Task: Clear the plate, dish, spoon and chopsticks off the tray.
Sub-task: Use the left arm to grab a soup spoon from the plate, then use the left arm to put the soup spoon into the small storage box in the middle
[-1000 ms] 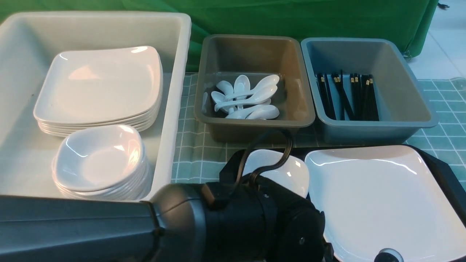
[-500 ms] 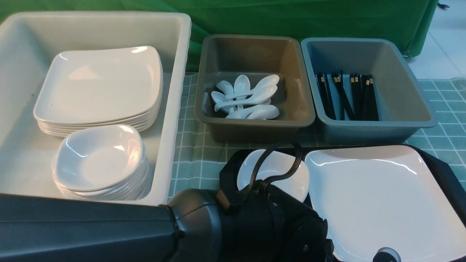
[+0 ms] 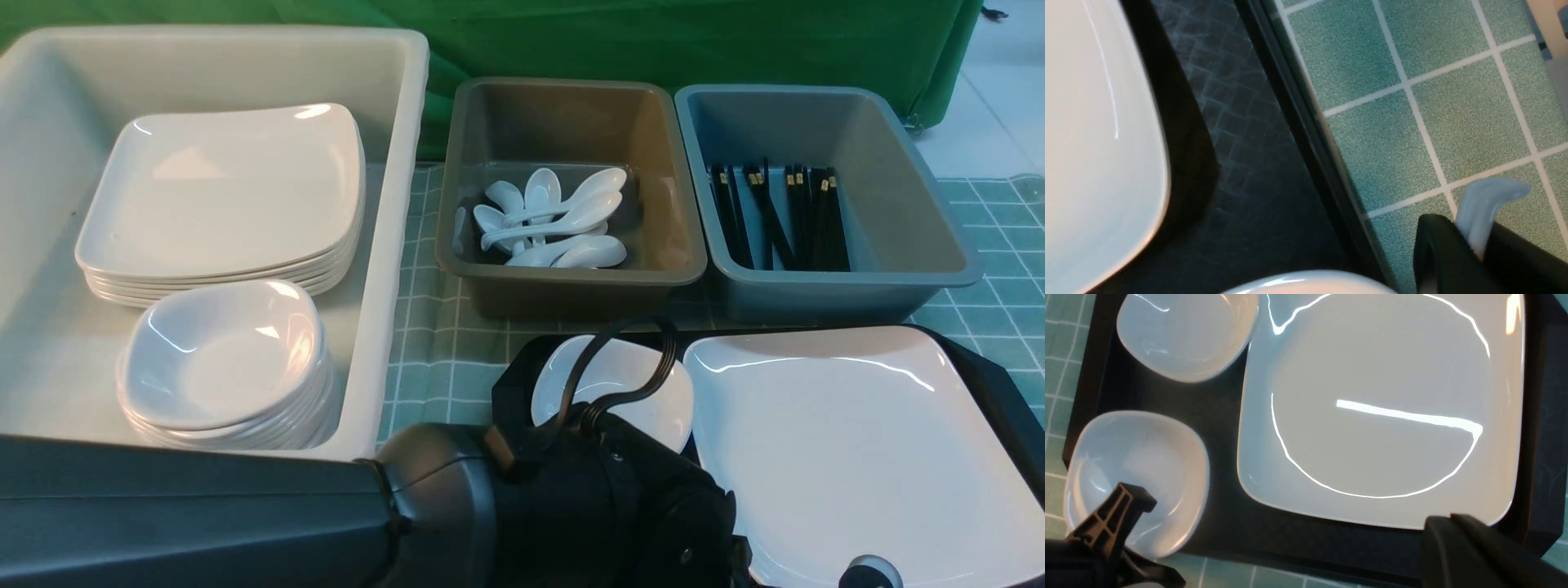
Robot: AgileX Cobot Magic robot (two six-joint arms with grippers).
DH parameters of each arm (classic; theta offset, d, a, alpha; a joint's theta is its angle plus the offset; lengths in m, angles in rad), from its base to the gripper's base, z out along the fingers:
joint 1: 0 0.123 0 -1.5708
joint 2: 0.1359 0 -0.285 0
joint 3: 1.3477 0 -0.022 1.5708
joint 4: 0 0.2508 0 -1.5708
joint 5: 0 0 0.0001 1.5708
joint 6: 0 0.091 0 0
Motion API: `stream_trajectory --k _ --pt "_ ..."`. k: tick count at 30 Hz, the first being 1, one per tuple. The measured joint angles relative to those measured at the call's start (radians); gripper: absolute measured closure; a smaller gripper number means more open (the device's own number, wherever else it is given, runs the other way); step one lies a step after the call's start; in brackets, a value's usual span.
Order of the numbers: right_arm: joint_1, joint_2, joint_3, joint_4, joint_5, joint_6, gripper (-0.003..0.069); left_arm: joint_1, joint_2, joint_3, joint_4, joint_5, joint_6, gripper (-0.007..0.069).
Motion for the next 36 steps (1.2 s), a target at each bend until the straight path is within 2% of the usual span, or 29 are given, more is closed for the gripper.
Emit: stream_trajectory --k 9,14,15,17,18,19,24,28,36 --pt "0.0 0.0 0.0 0.0 -0.001 0.0 0.0639 0.025 -0.117 0.0 0.034 -0.037 -0.159 0.0603" --pt "0.0 0.0 0.0 0.0 -0.001 0.0 0.0639 0.155 -0.214 -0.056 0.013 -0.015 -0.305 0.0603" --pt "0.0 0.0 0.0 0.0 -0.001 0.0 0.0639 0.162 -0.217 -0.061 0.01 -0.015 -0.305 0.0603" --pt "0.0 0.0 0.0 0.0 -0.001 0.0 0.0639 0.257 -0.229 -0.154 -0.087 0.029 -0.351 0.0603" --pt "0.0 0.0 0.0 0.0 -0.001 0.0 0.0639 0.273 -0.229 -0.17 -0.109 0.031 -0.351 0.0603" --pt "0.0 0.0 0.0 0.0 -0.001 0.0 0.0639 0.32 -0.228 -0.219 -0.182 0.041 -0.348 0.0603" --pt "0.0 0.0 0.0 0.012 -0.001 0.0 0.0639 0.515 -0.153 -0.459 -0.5 0.053 -0.283 0.0603" --pt "0.0 0.0 0.0 0.022 -0.001 0.0 0.0639 0.617 -0.01 -0.637 -0.626 0.059 -0.232 0.0603" --pt "0.0 0.0 0.0 0.024 -0.002 -0.026 0.0639 0.697 0.223 -0.814 -0.648 0.029 -0.32 0.0601"
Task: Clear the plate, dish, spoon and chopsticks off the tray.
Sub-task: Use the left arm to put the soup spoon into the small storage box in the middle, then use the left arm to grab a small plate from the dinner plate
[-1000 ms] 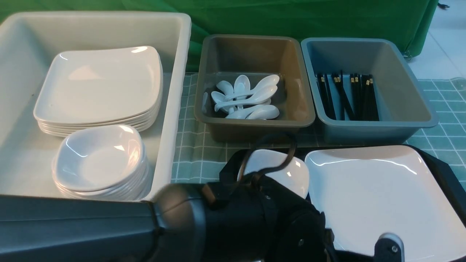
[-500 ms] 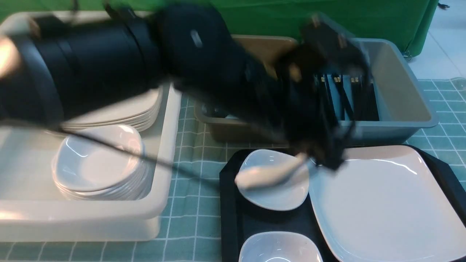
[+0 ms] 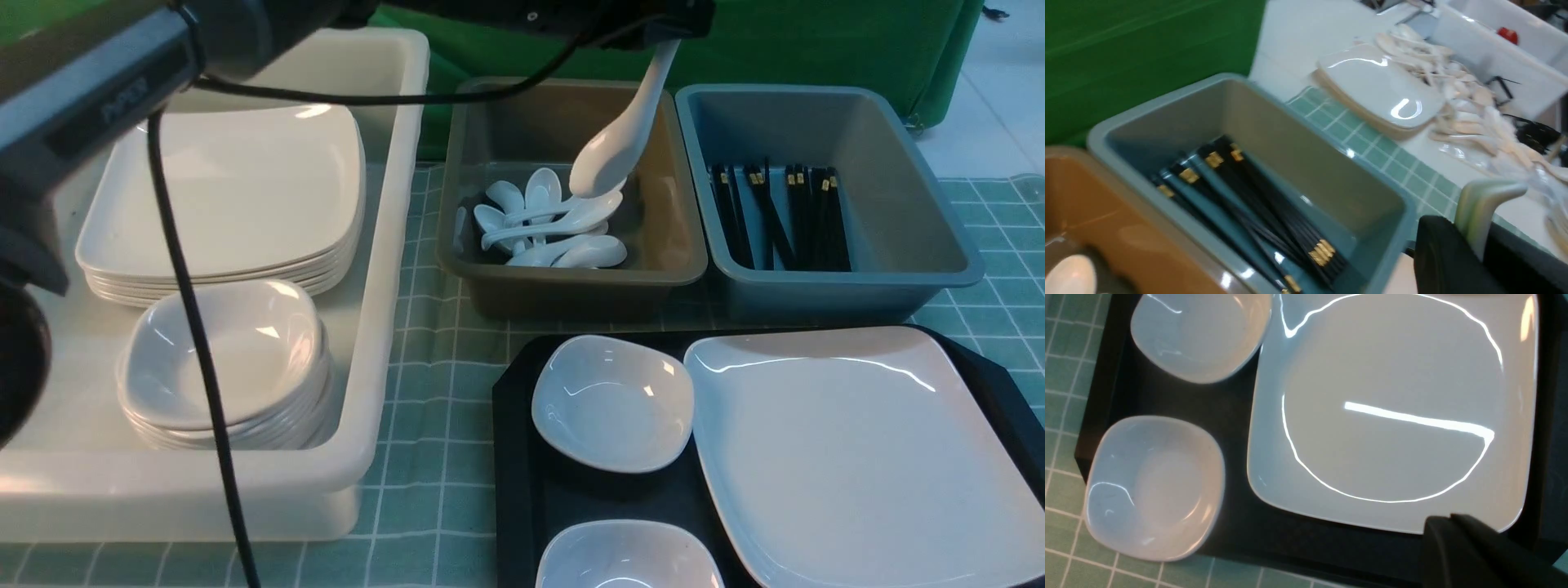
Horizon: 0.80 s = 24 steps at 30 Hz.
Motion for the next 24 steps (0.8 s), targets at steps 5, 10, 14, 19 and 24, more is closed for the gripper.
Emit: stream_trajectory --k 5,10,14,19,24 --pt "0.0 0.0 0.0 0.002 -0.004 -0.019 0.0639 0.028 0.03 -0.009 0.002 -0.118 -0.051 0.0579" --pt "0.0 0.0 0.0 0.003 -0.015 -0.02 0.0639 0.043 0.041 -0.011 0.026 -0.17 -0.057 0.043" --pt "0.0 0.0 0.0 0.003 -0.022 -0.02 0.0639 0.042 0.042 -0.011 0.073 -0.165 -0.082 0.0257" --pt "0.0 0.0 0.0 0.003 -0.022 -0.02 0.0638 0.054 0.017 -0.013 0.188 -0.065 -0.241 0.0092" --pt "0.0 0.0 0.0 0.003 -0.017 -0.02 0.0635 0.06 -0.096 -0.013 0.38 0.265 -0.358 0.0279"
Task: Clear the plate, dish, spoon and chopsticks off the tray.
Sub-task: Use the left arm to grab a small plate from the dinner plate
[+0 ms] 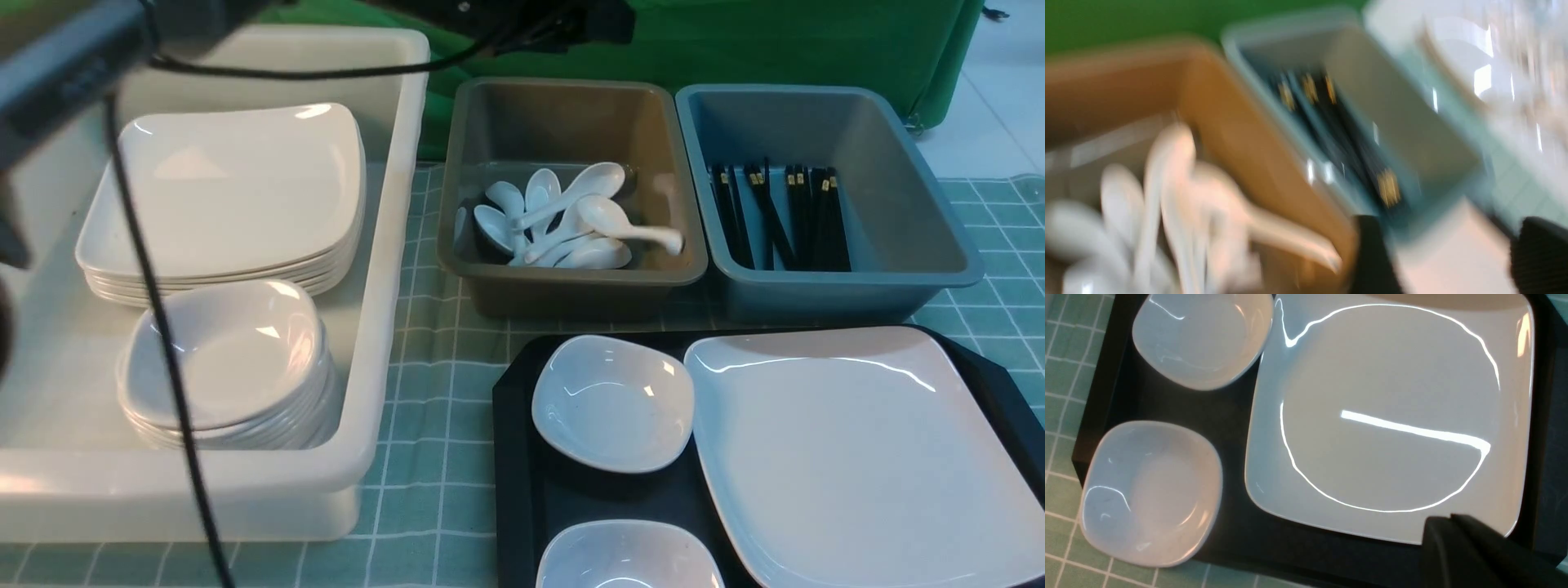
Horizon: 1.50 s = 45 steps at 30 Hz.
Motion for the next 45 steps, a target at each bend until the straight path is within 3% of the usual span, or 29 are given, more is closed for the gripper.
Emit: stream_trajectory --k 2,6,12,16,19,25,28,31,34,39,45 --pt "0.0 0.0 0.0 0.0 0.002 0.0 0.0634 -0.018 -0.055 0.012 0.075 0.135 -0.01 0.0425" --pt "0.0 -0.001 0.0 0.001 0.003 0.0 0.0633 -0.094 -0.178 0.169 0.186 0.233 -0.067 0.0594" --pt "0.0 -0.001 0.0 0.001 0.003 0.0 0.0627 -0.211 -0.346 0.568 0.291 0.21 -0.171 0.062" --pt "0.0 -0.001 0.0 0.005 0.002 0.0 0.0624 -0.316 -0.349 0.767 0.369 0.059 -0.191 0.0602" --pt "0.0 -0.001 0.0 0.008 -0.004 0.0 0.0624 -0.408 -0.295 0.798 0.475 -0.027 -0.266 0.0545" --pt "0.0 -0.001 0.0 0.008 -0.005 0.0 0.0624 -0.459 -0.22 0.801 0.527 -0.151 -0.305 0.0385" --pt "0.0 -0.001 0.0 0.008 -0.005 0.0 0.0622 -0.465 -0.173 0.802 0.541 -0.201 -0.311 0.0243" --pt "0.0 -0.001 0.0 0.008 -0.005 0.0 0.0617 -0.465 -0.14 0.802 0.556 -0.208 -0.316 0.0152" --pt "0.0 -0.001 0.0 0.008 -0.006 0.0 0.0614 -0.466 -0.115 0.802 0.555 -0.231 -0.316 0.0092" --pt "0.0 -0.001 0.0 0.008 -0.016 0.0 0.0606 -0.468 -0.087 0.801 0.55 -0.257 -0.316 0.0098" --pt "0.0 -0.001 0.0 0.008 -0.021 0.0 0.0603 -0.468 -0.085 0.801 0.543 -0.228 -0.312 0.0266"
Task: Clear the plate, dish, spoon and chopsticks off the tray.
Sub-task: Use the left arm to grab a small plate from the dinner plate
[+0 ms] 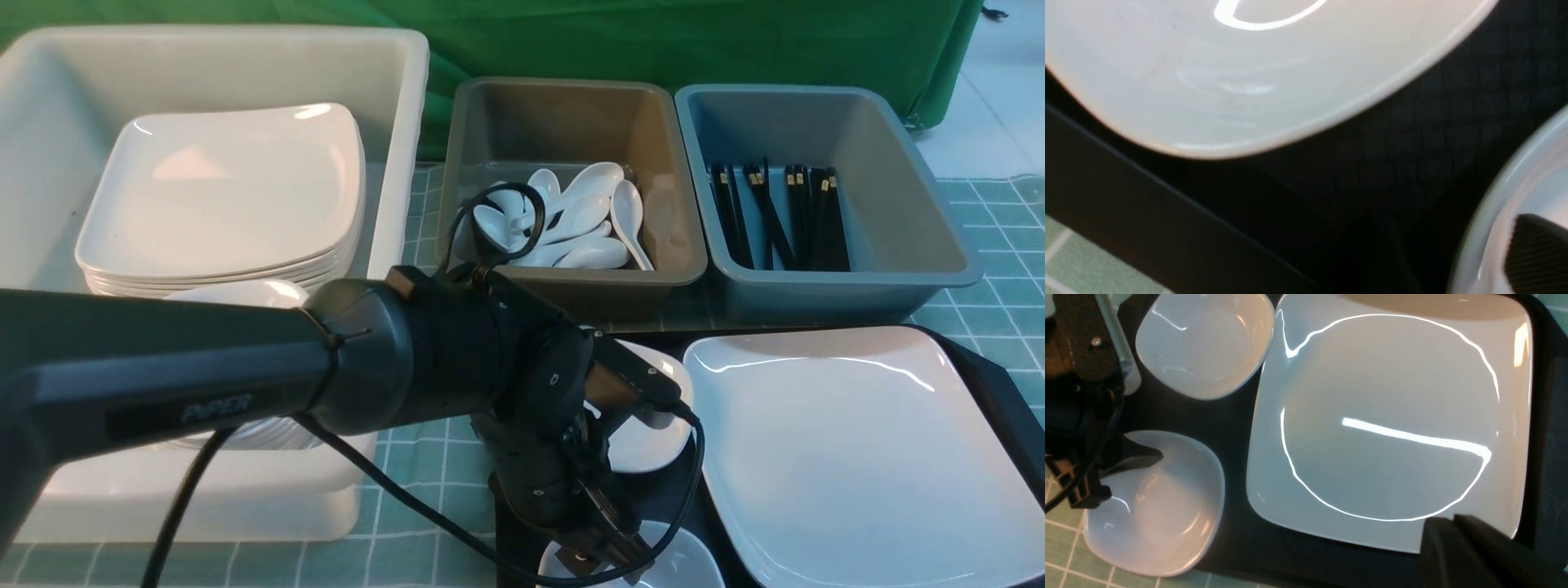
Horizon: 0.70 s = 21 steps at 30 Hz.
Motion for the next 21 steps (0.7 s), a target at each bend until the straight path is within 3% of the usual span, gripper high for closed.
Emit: stream_trajectory --k 5,11,15,21 --pt "0.0 0.0 0.0 0.0 -0.002 0.0 0.0603 0.0 -0.001 -0.001 -0.027 0.031 -0.001 0.0487" --pt "0.0 0.0 0.0 0.0 -0.002 0.0 0.0593 0.002 -0.019 -0.011 -0.045 0.052 -0.011 0.05" --pt "0.0 0.0 0.0 0.0 -0.002 0.0 0.059 0.027 -0.084 -0.062 -0.062 0.142 -0.029 0.0575" --pt "0.0 0.0 0.0 0.0 -0.008 0.0 0.0589 0.167 -0.264 -0.151 -0.129 0.2 -0.042 0.0604"
